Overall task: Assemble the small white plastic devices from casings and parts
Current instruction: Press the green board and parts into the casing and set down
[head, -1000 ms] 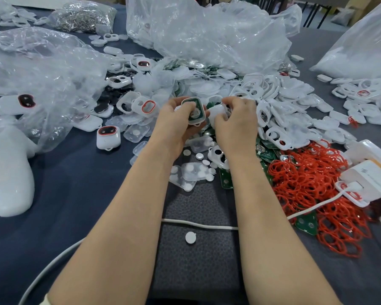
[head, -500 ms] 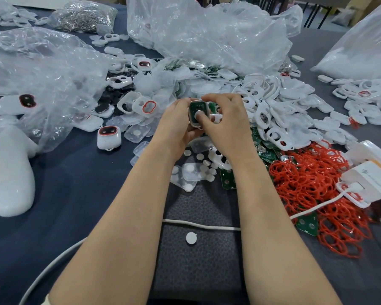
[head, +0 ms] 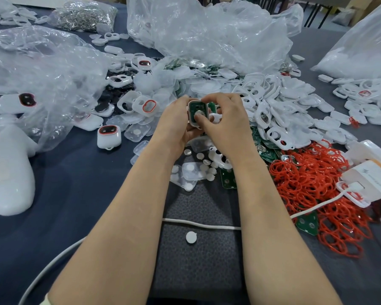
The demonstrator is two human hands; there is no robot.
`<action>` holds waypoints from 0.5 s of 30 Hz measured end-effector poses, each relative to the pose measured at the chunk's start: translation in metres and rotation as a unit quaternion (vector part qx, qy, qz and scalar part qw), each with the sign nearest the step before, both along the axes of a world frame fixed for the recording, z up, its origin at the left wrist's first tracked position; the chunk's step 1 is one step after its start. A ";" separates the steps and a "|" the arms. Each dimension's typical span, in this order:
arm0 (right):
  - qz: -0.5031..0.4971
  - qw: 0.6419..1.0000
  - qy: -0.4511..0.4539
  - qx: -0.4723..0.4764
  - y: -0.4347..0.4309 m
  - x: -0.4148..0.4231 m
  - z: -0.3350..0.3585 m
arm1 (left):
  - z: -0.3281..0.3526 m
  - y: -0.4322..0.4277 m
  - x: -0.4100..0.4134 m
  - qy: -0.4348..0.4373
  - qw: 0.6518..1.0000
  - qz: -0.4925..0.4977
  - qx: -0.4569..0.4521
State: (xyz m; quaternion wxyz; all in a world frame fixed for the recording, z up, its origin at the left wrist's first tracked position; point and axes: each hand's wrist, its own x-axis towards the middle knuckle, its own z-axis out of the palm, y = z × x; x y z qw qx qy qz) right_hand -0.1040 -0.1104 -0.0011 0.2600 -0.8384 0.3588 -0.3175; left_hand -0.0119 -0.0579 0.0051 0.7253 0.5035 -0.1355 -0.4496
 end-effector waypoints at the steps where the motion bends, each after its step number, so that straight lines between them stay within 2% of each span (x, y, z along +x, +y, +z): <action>1: -0.001 1.000 -0.001 0.000 0.000 0.000 0.000 | 0.000 0.000 0.000 0.001 1.000 0.001 0.000; 10: -0.007 1.000 0.008 -0.005 0.000 0.000 0.000 | -0.001 0.000 0.001 0.001 1.000 -0.002 0.001; 15: -0.006 1.000 0.012 -0.007 0.000 0.000 0.000 | -0.006 0.001 0.002 -0.063 0.998 -0.006 0.007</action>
